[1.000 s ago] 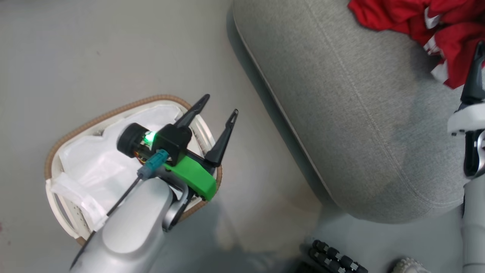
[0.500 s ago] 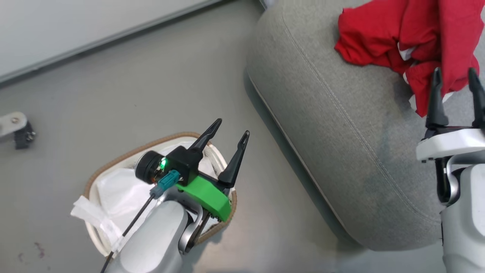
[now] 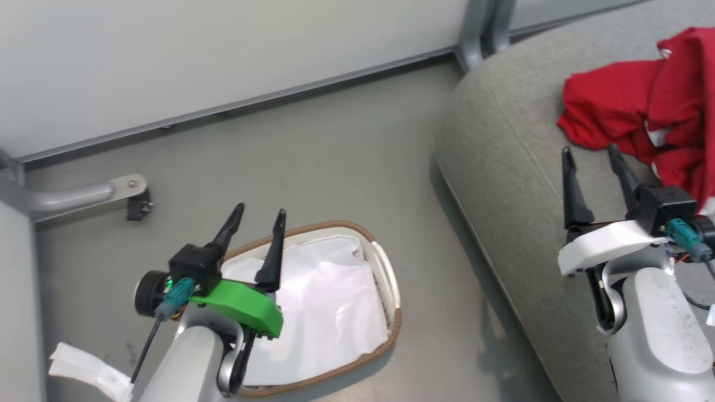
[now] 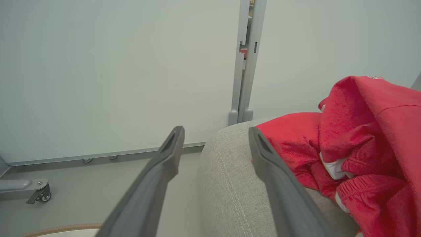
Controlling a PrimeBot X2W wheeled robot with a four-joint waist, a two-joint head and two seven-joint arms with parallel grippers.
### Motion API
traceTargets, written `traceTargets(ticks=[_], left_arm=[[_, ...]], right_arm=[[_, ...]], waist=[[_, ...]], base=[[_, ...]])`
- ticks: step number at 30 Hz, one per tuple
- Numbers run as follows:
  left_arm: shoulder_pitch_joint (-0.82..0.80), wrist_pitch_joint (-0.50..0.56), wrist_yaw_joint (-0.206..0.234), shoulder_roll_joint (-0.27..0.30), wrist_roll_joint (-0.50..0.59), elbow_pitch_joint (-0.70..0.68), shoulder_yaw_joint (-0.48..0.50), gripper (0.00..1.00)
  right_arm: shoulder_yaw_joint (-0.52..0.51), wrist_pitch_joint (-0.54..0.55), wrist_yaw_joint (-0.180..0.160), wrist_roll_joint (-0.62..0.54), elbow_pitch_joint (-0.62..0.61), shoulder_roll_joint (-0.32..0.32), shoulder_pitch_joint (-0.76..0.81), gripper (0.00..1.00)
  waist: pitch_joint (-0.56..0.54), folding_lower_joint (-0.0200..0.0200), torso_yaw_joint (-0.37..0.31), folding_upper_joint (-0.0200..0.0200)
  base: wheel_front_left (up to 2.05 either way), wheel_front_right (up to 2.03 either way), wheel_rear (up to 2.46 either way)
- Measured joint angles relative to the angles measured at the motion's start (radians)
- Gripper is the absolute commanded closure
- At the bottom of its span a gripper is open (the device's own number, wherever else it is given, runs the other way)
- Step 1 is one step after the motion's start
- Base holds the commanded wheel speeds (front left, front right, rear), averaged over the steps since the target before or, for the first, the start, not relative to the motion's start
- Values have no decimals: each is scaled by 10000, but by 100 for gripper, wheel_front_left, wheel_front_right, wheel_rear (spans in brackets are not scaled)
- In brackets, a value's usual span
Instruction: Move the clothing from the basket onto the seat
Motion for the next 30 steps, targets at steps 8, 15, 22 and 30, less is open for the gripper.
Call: traceTargets(ticks=[8, 15, 22, 30], left_arm=[[793, -2, 0, -207, 731, 46, 1701, 0], [1545, -2, 79, -370, 1254, -8, 2930, 0], [2072, -2, 67, -508, 1296, -59, 3578, 0], [2435, 10, 40, -594, 1099, 336, 3590, 100]], right_arm=[[606, 0, 0, 46, 228, 144, 269, 0], [1011, 0, 0, 633, 426, 184, 685, 0], [1248, 0, 0, 1170, 579, 190, 1110, 0], [1319, 17, 0, 1241, 986, 270, 1615, 100]], waist=[[-484, 0, 1062, 0], [-902, 0, 1771, 0], [-1366, 0, 2146, 0], [-1509, 0, 2219, 0]], base=[[0, 0, 0], [0, 0, 0], [0, 0, 0], [0, 0, 0]])
